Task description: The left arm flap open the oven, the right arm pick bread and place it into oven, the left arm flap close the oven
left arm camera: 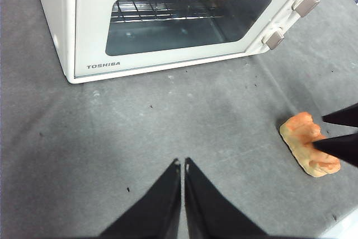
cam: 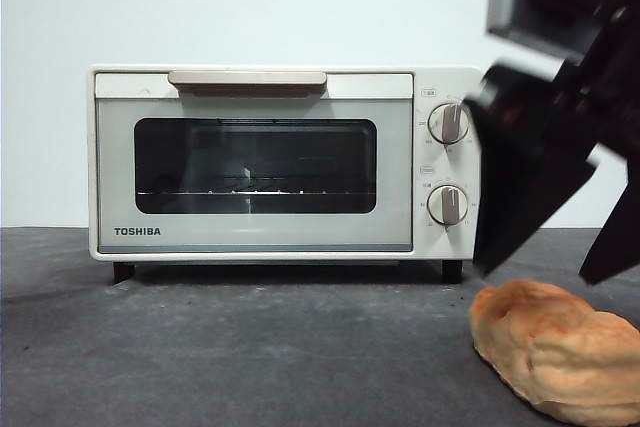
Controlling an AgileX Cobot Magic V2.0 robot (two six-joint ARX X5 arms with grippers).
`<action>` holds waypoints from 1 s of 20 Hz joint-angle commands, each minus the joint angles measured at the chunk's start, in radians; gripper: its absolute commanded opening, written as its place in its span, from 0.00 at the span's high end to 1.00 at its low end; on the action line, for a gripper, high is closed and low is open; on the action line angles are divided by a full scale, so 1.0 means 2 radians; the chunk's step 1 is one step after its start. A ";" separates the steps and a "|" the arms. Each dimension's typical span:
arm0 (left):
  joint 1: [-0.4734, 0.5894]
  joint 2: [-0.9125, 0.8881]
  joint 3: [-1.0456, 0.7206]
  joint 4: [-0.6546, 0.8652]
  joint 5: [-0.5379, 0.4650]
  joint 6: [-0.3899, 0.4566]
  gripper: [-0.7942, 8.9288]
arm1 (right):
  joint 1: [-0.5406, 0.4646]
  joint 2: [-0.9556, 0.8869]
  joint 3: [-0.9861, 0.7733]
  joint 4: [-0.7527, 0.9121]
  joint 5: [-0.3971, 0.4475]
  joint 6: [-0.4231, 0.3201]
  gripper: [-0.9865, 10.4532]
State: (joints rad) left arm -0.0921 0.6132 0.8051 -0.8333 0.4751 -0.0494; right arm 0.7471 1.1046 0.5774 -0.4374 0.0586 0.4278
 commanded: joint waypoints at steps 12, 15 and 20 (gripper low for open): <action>-0.001 0.002 0.011 0.005 0.002 0.006 0.90 | 0.008 0.088 0.003 0.035 0.009 0.013 0.71; -0.001 0.002 0.011 0.007 0.002 0.006 0.90 | 0.008 0.086 0.003 0.036 -0.002 0.012 0.75; -0.003 0.004 0.011 0.022 0.002 -0.003 0.90 | 0.008 0.040 0.007 0.035 -0.003 0.009 0.75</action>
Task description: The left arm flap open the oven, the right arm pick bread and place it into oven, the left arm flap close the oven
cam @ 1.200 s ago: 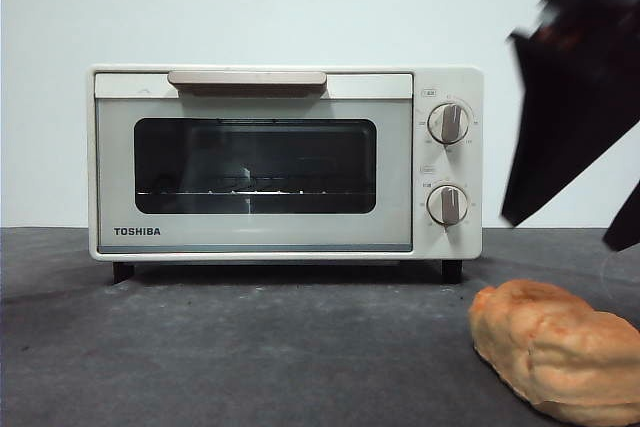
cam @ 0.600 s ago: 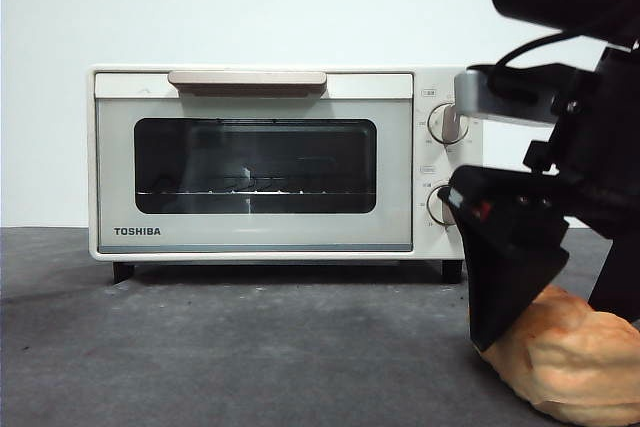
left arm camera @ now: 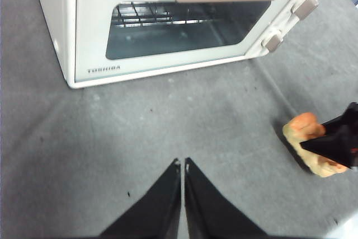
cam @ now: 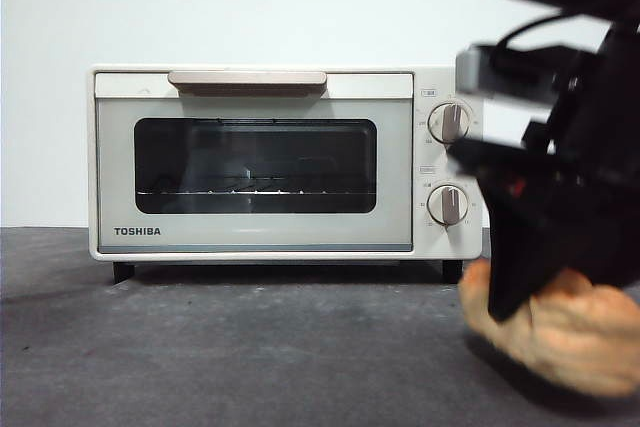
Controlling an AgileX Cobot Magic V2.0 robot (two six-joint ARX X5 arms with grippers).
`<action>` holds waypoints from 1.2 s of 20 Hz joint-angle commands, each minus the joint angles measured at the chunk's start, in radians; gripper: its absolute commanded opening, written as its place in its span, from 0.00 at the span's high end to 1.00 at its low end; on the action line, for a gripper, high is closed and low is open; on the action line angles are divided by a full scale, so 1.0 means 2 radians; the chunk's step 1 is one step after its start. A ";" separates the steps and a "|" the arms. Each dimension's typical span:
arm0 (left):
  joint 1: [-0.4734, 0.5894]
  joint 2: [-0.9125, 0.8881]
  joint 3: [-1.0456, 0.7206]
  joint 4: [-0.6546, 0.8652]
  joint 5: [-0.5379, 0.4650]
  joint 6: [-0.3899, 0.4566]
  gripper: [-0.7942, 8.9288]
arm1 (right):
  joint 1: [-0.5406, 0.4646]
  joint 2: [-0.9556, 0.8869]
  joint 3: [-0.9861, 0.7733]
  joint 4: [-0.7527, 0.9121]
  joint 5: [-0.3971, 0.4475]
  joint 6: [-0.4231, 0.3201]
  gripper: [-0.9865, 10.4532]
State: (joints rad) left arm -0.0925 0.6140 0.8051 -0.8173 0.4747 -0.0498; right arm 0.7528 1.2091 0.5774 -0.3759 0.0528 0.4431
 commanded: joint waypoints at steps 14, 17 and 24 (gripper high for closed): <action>-0.123 0.204 0.099 0.217 -0.060 -0.047 0.90 | 0.005 -0.155 0.099 -0.078 0.004 -0.025 0.75; -0.145 0.271 0.129 0.244 -0.089 -0.038 0.90 | 0.005 -0.162 0.102 -0.078 0.004 -0.026 0.75; -0.172 0.372 0.171 0.263 -0.125 -0.005 0.90 | 0.005 -0.168 0.102 -0.078 0.004 -0.030 0.75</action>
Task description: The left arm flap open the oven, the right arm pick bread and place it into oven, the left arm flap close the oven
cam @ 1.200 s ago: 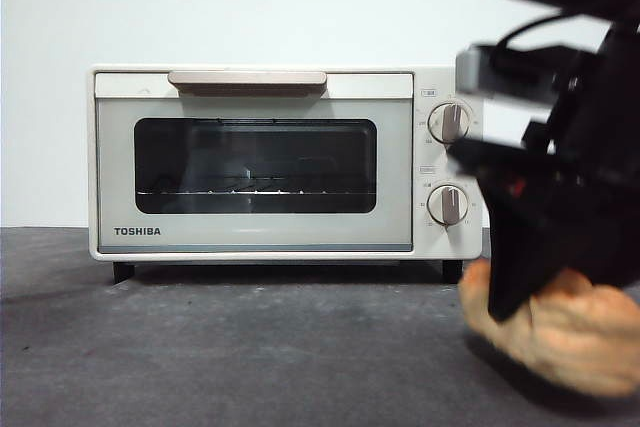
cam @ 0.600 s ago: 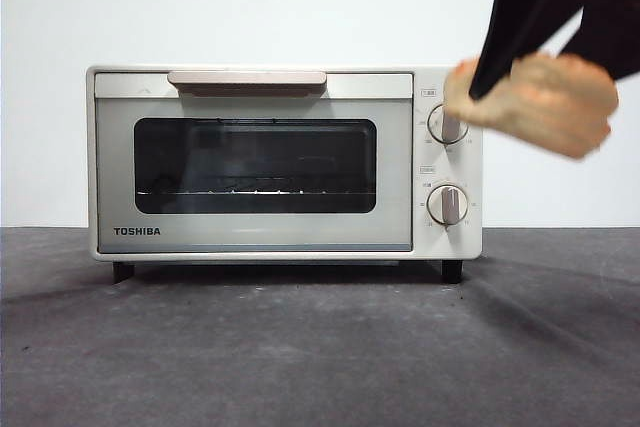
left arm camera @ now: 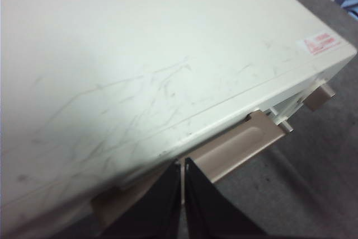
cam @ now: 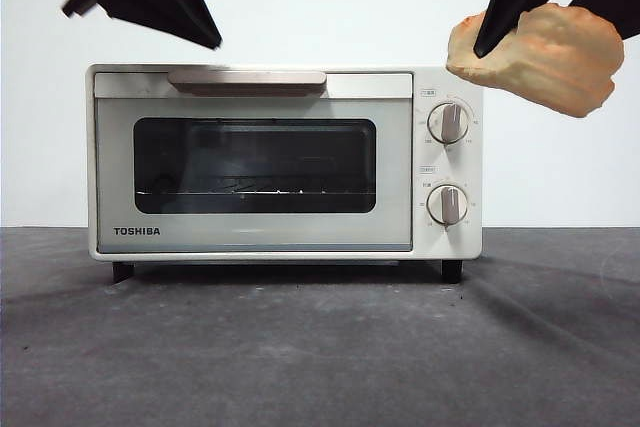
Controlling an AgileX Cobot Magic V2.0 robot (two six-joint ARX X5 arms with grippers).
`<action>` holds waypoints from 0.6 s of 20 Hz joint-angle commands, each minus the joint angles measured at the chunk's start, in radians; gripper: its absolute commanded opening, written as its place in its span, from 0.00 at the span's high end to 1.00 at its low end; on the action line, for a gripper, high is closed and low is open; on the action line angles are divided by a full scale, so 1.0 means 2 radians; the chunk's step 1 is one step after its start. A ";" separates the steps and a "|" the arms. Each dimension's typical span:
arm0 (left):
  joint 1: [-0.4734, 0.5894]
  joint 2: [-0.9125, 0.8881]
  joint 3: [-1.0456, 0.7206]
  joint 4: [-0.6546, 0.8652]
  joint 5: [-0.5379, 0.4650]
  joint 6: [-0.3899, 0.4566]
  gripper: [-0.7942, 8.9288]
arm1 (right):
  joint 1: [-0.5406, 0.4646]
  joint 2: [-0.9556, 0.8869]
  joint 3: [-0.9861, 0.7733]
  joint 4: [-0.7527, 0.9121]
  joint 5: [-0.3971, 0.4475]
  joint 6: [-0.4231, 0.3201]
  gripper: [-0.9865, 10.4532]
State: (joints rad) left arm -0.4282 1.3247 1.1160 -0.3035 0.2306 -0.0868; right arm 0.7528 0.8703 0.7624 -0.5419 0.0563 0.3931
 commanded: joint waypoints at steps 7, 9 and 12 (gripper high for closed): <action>-0.016 0.058 0.020 0.017 -0.018 0.025 0.90 | 0.005 0.001 0.010 0.005 0.002 -0.008 0.75; -0.022 0.058 0.020 0.010 -0.018 0.025 0.90 | 0.005 0.001 0.010 0.005 0.002 -0.009 0.75; -0.034 0.058 0.020 -0.019 -0.018 0.027 0.90 | 0.005 0.001 0.010 0.005 0.003 -0.010 0.75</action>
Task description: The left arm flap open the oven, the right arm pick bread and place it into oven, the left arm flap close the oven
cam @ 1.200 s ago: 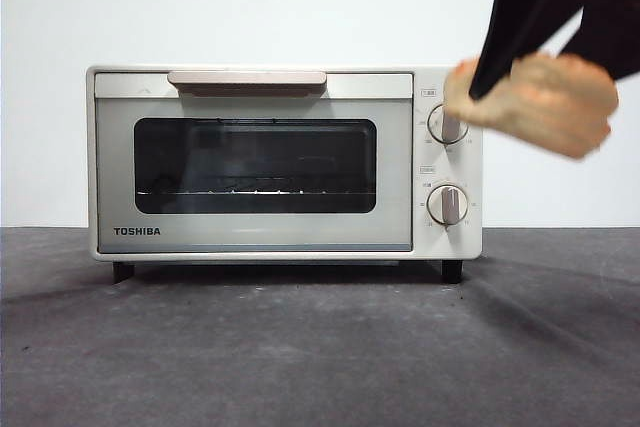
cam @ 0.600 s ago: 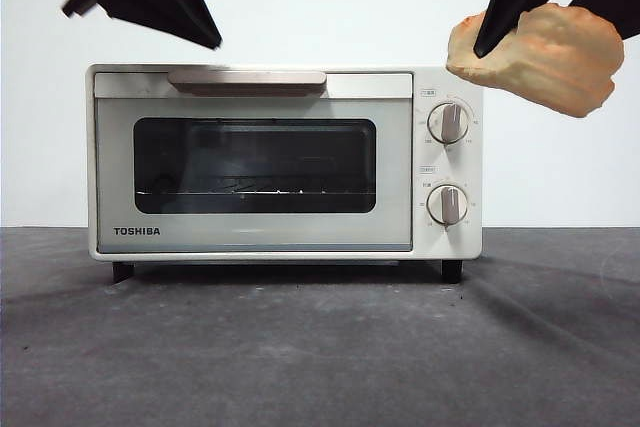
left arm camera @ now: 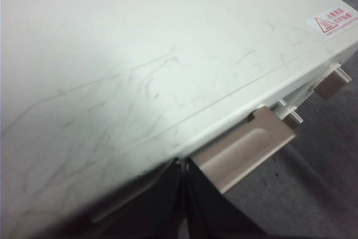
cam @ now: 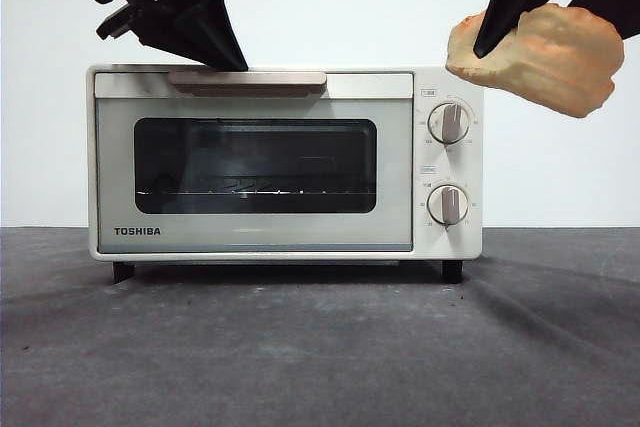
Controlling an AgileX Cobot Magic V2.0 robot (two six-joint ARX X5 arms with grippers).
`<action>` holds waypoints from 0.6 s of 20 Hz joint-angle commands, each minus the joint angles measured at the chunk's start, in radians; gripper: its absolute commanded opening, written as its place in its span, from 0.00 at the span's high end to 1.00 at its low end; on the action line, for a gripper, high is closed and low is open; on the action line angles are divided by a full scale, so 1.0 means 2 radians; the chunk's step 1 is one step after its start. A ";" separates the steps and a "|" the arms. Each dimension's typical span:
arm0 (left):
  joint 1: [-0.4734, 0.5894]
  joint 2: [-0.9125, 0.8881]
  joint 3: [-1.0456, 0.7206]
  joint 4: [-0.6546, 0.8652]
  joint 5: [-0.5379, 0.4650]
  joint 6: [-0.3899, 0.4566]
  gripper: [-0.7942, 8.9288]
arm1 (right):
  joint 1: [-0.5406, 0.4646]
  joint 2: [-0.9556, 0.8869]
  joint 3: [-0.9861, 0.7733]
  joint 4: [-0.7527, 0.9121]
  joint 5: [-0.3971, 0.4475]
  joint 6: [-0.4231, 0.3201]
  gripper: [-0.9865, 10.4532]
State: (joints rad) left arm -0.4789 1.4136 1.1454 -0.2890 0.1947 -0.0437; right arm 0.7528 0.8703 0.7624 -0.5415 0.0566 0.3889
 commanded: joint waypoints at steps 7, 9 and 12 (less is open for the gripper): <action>-0.047 0.014 0.005 -0.119 0.000 0.004 0.90 | 0.005 0.001 0.010 0.006 0.002 -0.012 0.75; -0.060 0.013 0.005 -0.144 0.000 0.001 0.90 | 0.005 0.001 0.010 0.007 0.002 -0.012 0.75; -0.079 0.013 0.005 -0.183 0.001 -0.011 0.90 | 0.005 0.001 0.010 0.007 0.002 -0.015 0.75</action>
State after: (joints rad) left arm -0.6415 1.4105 1.1553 -0.6670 0.2340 -0.0521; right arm 0.7528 0.8703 0.7624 -0.5407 0.0566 0.3698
